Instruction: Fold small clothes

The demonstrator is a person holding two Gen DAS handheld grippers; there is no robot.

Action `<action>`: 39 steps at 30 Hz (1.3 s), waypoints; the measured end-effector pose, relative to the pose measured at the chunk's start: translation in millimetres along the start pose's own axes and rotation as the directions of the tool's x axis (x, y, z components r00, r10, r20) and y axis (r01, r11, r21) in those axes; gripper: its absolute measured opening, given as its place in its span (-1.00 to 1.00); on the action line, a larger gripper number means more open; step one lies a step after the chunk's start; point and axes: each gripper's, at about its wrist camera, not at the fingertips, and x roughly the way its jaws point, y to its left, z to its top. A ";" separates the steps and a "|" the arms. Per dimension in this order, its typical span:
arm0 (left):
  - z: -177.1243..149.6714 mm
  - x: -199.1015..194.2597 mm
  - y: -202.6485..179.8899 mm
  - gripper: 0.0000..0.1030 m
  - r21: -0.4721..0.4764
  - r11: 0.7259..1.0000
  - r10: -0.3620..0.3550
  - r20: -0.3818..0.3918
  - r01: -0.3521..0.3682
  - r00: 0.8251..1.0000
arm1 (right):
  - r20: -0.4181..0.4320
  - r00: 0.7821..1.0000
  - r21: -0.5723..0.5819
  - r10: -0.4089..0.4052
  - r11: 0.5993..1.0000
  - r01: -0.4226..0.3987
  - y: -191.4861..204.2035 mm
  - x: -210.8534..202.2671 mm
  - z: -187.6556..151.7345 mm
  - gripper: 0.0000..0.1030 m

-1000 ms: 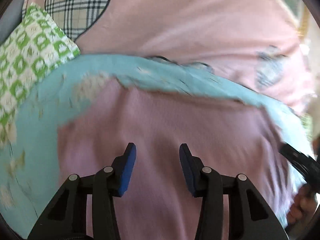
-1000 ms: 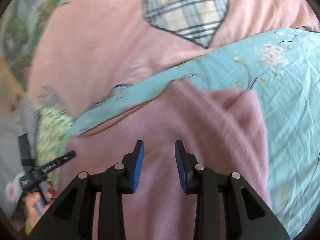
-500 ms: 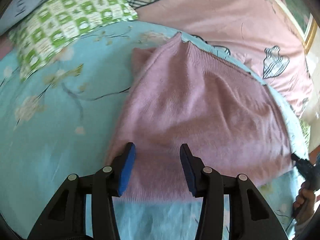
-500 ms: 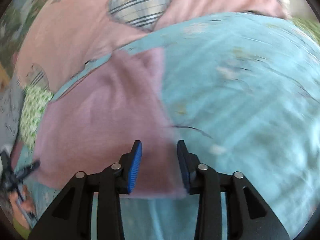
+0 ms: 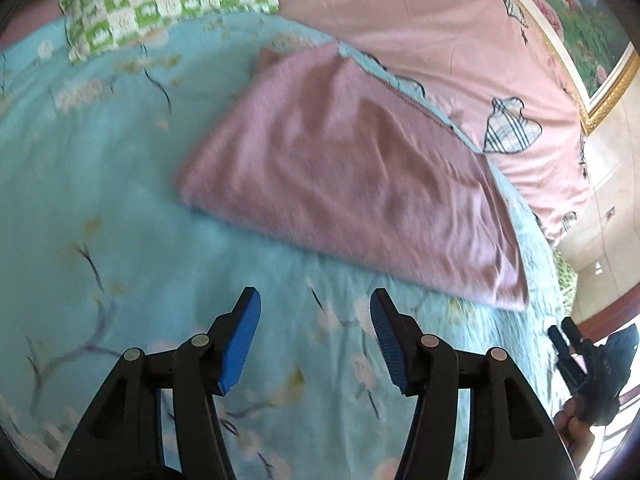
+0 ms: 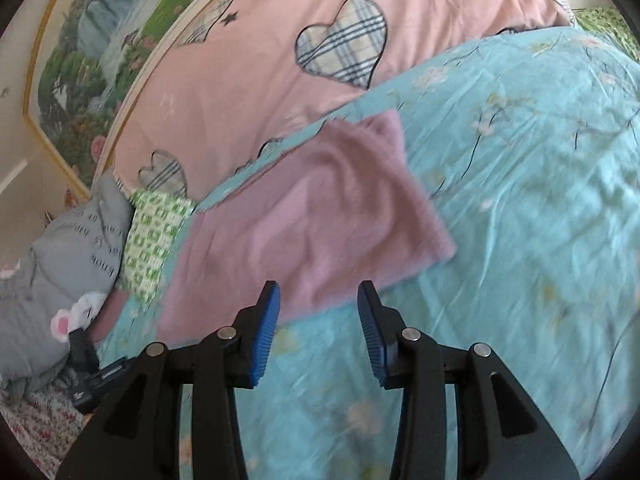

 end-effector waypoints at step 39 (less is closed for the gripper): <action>98.3 32.0 -119.3 -0.90 0.129 0.990 0.049 0.066 -0.057 0.997 | -0.323 0.944 0.014 0.075 0.997 -0.075 53.3 82.3 106.5 -0.09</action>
